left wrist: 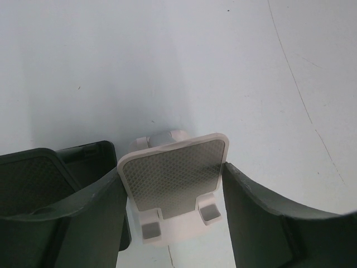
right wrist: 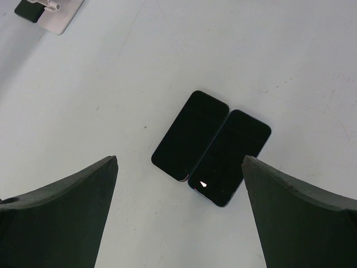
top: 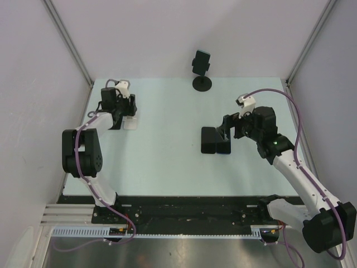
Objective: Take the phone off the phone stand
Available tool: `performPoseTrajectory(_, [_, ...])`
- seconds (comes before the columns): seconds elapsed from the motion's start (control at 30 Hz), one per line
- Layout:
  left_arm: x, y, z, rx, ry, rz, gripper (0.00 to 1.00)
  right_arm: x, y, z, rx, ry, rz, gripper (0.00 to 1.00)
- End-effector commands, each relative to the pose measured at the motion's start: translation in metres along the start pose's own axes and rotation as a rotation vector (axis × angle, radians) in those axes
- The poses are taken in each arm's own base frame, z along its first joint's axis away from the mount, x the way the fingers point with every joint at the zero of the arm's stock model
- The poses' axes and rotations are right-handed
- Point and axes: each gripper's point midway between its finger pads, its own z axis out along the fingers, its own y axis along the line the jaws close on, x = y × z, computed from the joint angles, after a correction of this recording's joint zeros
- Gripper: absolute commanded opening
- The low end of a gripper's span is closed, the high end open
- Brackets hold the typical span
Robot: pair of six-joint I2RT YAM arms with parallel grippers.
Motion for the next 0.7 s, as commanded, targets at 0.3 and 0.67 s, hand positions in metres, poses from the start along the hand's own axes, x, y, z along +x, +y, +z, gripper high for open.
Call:
performPoseTrajectory(0.3, [-0.014, 0.013, -0.016, -0.009, -0.063, 0.081, 0.54, 0.001, 0.007, 0.006, -0.013, 0.007, -0.034, 1.00])
performPoseTrajectory(0.67, [-0.009, 0.015, -0.015, -0.015, -0.052, 0.084, 0.76, 0.001, 0.010, 0.007, -0.025, 0.007, -0.037, 1.00])
